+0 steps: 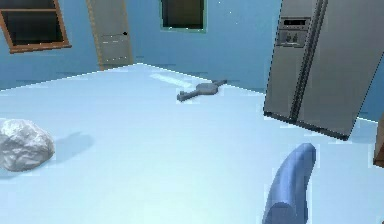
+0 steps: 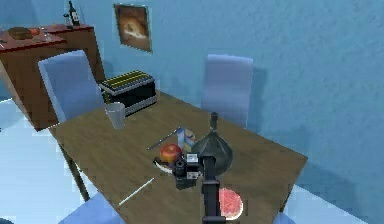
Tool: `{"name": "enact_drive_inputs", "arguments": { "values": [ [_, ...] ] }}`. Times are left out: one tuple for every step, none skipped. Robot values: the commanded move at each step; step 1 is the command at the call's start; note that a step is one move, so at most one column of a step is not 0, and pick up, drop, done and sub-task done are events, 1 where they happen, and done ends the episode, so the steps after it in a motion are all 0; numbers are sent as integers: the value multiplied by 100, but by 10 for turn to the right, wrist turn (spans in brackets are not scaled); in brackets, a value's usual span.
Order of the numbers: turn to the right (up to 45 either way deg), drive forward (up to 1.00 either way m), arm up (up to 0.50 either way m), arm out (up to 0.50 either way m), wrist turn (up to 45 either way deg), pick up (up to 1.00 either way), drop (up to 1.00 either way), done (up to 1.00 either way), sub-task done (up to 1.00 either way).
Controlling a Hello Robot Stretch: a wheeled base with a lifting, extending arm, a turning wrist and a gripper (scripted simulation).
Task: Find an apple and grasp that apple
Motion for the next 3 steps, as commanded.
{"name": "enact_drive_inputs", "arguments": {
  "values": [
    [0,0,0,0,0,100,0,0,0],
    [0,0,10,0,0,0,0,0,0],
    [0,0,0,0,0,0,0,100,0]
  ]
}}
